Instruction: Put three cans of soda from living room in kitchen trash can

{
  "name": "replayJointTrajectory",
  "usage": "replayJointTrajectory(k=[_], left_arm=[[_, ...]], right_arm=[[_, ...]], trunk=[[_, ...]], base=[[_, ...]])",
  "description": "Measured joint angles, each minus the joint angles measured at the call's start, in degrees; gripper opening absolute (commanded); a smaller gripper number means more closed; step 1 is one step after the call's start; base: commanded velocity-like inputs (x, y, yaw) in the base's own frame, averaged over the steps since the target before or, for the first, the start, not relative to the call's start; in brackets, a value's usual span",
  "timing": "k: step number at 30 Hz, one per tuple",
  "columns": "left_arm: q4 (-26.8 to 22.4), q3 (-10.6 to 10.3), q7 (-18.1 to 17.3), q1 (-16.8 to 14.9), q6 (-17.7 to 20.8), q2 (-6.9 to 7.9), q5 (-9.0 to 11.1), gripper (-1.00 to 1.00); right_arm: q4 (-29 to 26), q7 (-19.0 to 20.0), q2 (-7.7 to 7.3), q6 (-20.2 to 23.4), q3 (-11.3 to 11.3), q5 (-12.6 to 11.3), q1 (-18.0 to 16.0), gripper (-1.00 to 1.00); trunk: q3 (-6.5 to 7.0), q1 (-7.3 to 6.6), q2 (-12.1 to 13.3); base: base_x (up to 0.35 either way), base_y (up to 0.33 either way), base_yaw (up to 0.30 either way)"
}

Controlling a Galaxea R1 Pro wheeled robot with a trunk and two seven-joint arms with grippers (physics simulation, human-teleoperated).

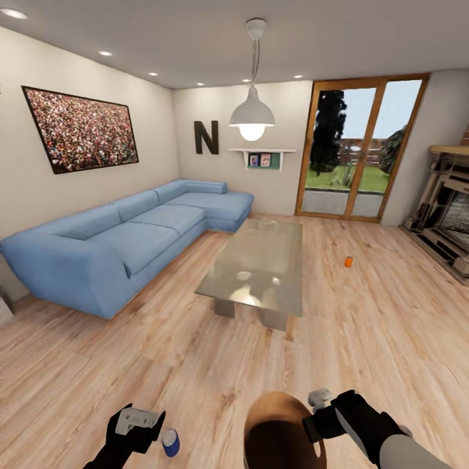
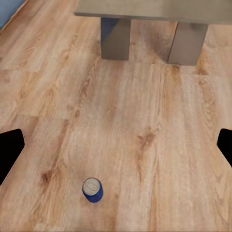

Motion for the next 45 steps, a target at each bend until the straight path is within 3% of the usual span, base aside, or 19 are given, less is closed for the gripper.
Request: replayJointTrajectory(k=[13,19,26,28,31,33,39,45], left_arm=[[0.05,0.00,0.11,0.00,-0.11,-0.03,-0.03,1.00],[0.04,0.00,0.20,0.00,-0.10,-0.03,-0.03,1.00],[0.60,-0.07,0.28,0.01,-0.14,-0.03,-0.09,1.00],[1.47,-0.12,0.30,0.01,-0.16,-0.03,-0.05,1.00],[3.66,-0.16,0.32,0.00,-0.17,-0.03,-0.03,1.00],[4.68,-0.17,0.33,0.00,-0.18,-0.03,-0.02,1.00],[5.86,-0.18,0.42,0.00,-0.41,-0.06,0.02,1.00],[6.41,-0.19,0.35,0.00,-5.61,-0.09,-0.04,1.00]], right_arm=[[-0.01,0.00,0.10,0.02,-0.05,-0.10,0.12,-1.00],[-0.05,-1.85,0.04,-0.03,-0.22,0.23,0.09,-1.00],[-0.24,-1.83,-1.86,0.92,-1.36,-0.63,-0.01,-1.00],[-0.23,-1.73,-2.74,2.25,-1.20,-0.29,-0.07,-1.00],[-0.69,-0.73,-3.38,7.96,-1.63,-0.83,-0.59,-1.00],[-0.98,-0.62,-3.40,9.58,-2.72,-1.19,-1.48,-1.00],[-0.95,-0.50,-3.53,11.57,-3.59,-1.73,-8.75,-1.00],[-0.83,-0.51,-3.73,12.53,-3.68,-1.33,-12.55,-1.00]], trunk=[[0.00,0.00,0.00],[0.00,0.00,0.00],[0.01,0.00,0.00],[0.00,0.00,0.00],[0.00,0.00,0.00],[0.01,0.00,0.00],[0.00,0.00,0.00],[0.00,0.00,0.00]], base=[[0.172,0.228,0.000],[0.213,0.061,0.000],[0.082,0.007,0.000],[0.017,0.001,0.000],[0.006,0.001,0.000],[0.002,0.000,0.000],[0.001,0.000,0.000],[0.065,0.000,0.000]])
